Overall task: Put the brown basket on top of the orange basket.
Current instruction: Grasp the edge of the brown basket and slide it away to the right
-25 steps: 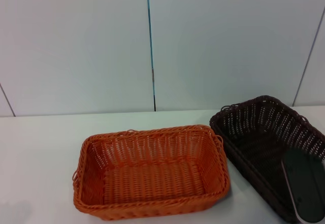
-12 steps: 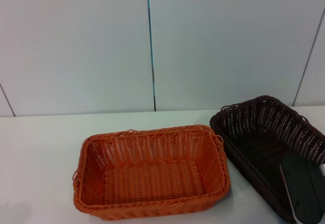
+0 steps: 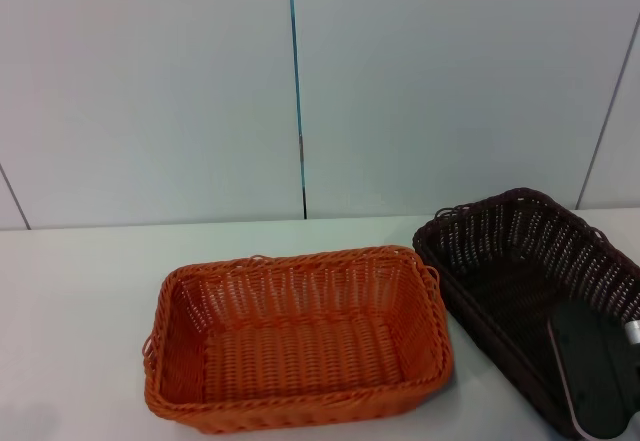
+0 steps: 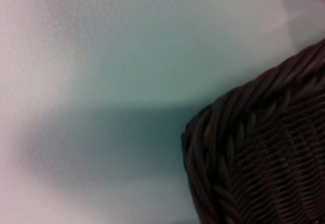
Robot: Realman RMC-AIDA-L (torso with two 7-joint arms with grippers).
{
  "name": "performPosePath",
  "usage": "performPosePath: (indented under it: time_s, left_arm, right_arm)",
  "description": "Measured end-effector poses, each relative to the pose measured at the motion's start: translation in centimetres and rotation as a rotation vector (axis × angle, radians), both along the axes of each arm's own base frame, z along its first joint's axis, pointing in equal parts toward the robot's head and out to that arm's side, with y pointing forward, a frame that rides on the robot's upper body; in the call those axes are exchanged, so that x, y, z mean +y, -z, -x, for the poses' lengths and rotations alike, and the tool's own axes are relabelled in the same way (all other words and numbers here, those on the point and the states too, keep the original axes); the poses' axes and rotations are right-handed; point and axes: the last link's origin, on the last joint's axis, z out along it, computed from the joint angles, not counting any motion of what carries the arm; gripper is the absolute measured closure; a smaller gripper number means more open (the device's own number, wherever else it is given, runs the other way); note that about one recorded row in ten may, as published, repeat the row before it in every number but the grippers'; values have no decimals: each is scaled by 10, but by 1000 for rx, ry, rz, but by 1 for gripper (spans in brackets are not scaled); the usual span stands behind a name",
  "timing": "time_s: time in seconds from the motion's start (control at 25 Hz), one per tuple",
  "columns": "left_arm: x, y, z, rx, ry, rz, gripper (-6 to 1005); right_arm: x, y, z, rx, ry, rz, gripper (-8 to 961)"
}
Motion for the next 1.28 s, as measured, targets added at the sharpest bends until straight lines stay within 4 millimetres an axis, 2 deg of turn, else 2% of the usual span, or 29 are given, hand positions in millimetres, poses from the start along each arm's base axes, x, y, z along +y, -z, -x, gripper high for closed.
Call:
performPosePath:
  time_s: [0.44, 0.84, 1.08, 1.28]
  left_arm:
    - [-2, -2, 2, -8, -9, -16, 82]
    - [-11, 1, 6, -19, -30, -17, 83]
    - [-14, 1, 9, -25, -42, -25, 91]
    - [-16, 0, 10, -28, -45, -34, 97]
  right_arm:
    - [-3, 6, -4, -26, 0, 27, 235]
    - [-6, 9, -9, -43, 8, 39, 709]
    - [-5, 8, -10, -34, 6, 30, 776]
    - [-3, 4, -5, -24, -3, 19, 785]
